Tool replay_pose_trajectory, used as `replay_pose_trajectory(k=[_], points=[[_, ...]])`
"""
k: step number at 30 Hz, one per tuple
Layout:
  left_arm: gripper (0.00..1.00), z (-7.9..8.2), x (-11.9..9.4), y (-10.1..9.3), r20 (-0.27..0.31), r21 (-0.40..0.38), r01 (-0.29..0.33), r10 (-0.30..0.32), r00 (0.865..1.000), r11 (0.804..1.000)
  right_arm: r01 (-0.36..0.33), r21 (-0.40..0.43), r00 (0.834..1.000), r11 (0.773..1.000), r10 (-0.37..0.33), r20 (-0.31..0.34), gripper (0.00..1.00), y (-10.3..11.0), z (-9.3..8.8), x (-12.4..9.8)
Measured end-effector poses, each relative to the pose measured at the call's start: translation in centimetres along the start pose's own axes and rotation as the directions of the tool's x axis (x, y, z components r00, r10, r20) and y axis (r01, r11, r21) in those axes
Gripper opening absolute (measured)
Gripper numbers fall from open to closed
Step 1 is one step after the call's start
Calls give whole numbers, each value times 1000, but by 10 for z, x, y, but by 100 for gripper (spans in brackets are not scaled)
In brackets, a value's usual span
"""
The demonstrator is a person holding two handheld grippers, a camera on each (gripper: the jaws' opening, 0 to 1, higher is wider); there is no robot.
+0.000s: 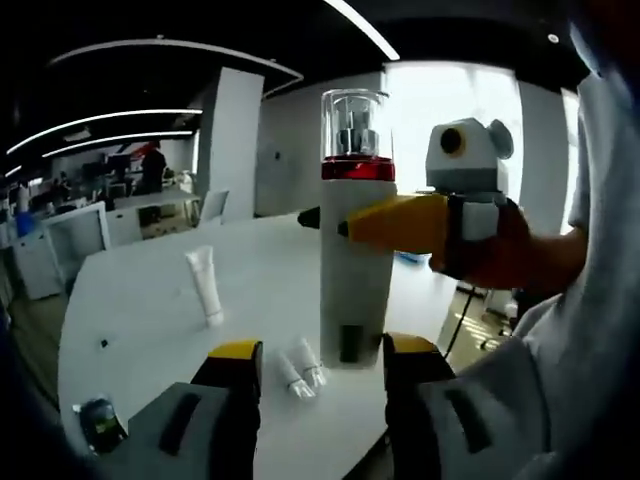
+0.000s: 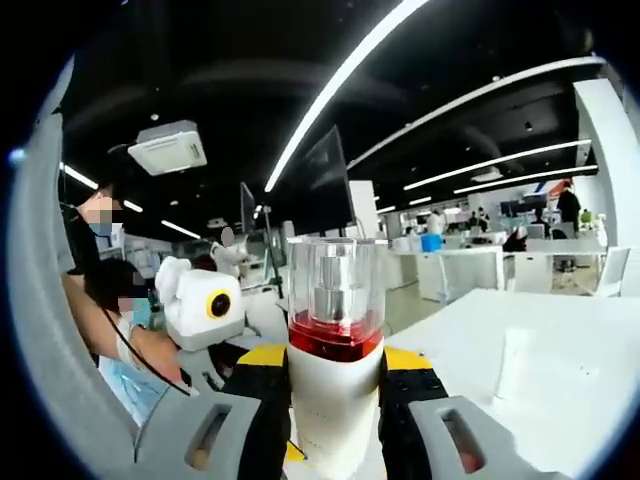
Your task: Arrange the skincare products in the storage area until every visible bottle or jar stands upright without overlapping.
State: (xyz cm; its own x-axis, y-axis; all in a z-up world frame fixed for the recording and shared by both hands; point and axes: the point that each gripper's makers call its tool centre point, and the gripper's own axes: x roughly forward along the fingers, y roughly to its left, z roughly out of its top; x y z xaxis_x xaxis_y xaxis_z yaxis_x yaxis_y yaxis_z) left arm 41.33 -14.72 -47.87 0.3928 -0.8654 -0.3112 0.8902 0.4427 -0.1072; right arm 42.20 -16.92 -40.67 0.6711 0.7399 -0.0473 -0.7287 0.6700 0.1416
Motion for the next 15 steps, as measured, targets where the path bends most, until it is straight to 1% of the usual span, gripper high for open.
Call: replay_pose_trajectory(k=[2,3,4,6,7,8,9,10,11,12,13,14,15], points=[[43,-9,-12,11,-24,-17,-12,11,1000,1000,12,7,1000,1000,-12,0,27,-6,1,-2],[42,-16,-20,18,-48,-40,-22,20,999,999,19,9,1000,1000,-19,-1,27,-9,0,-4],[40,-20,-26,25,-58,-52,-39,36,998,998,25,10,1000,1000,-24,-1,27,-11,0,-5],[40,-26,-40,40,-64,-57,-94,90,994,994,37,23,999,999,-37,-5,27,-14,-1,-8],[42,-29,-49,50,-61,-55,-134,130,990,990,40,26,999,999,-39,-7,27,-15,-2,-10],[44,-32,-56,57,-63,-59,-160,157,986,985,43,27,999,999,-43,-7,27,-16,-3,-11],[46,-38,-65,67,-71,-60,-200,196,978,978,47,29,999,998,-47,-9,27,-17,-4,-12],[50,-43,-71,72,-78,-66,-222,217,973,973,49,29,999,998,-48,-10,27,-17,-5,-13],[53,-49,-78,80,-89,-79,-268,261,961,960,53,32,999,998,-52,-13,27,-18,-7,-14],[55,-52,-83,82,-89,-71,-281,275,957,957,61,39,998,997,-61,-22,27,-20,-11,-16],[56,-57,-87,86,-96,-42,-305,300,949,951,66,43,998,997,-65,-25,27,-21,-12,-17],[55,-62,-91,88,-116,-3,-326,323,939,946,71,47,997,996,-70,-28,27,-22,-14,-18],[55,-67,-93,88,-130,28,-334,334,934,942,75,51,997,996,-73,-29,27,-23,-16,-19]])
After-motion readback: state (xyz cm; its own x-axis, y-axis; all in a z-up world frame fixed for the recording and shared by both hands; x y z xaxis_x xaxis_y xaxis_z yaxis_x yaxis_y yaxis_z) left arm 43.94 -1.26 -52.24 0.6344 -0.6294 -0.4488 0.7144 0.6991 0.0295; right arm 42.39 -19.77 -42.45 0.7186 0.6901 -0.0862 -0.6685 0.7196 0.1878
